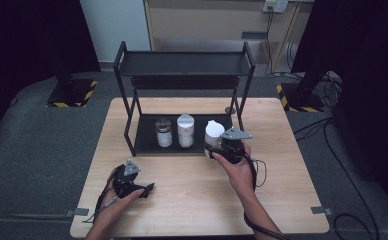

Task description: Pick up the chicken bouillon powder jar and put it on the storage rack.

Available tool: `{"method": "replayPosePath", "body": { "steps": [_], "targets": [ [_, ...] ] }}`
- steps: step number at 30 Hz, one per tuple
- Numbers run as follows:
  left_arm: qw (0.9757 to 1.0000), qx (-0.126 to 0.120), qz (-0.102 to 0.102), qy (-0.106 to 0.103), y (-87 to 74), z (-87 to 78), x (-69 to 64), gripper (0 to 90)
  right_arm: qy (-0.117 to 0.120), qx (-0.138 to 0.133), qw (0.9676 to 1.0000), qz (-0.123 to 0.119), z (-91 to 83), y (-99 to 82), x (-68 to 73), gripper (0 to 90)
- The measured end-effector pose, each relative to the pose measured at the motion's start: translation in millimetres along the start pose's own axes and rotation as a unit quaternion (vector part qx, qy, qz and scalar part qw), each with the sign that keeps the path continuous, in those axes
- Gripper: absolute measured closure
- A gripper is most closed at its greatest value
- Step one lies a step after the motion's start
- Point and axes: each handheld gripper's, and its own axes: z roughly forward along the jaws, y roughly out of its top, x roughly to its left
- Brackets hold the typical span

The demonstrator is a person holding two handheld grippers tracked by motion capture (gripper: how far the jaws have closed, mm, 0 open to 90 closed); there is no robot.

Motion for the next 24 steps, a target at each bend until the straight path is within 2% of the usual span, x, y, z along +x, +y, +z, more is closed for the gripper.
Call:
{"method": "replayPosePath", "body": {
  "steps": [14,24],
  "targets": [
    [1.0,0.0,-0.001,0.0,-0.1,-0.1,-0.3,0.0,-0.025,0.001,0.9996,0.011,21.6,1.8,3.5,31.6],
    [1.0,0.0,-0.001,0.001,-0.1,-0.1,-0.3,0.0,-0.031,0.004,0.9995,0.01,33.8,5.8,5.8,31.6]
  ]
}}
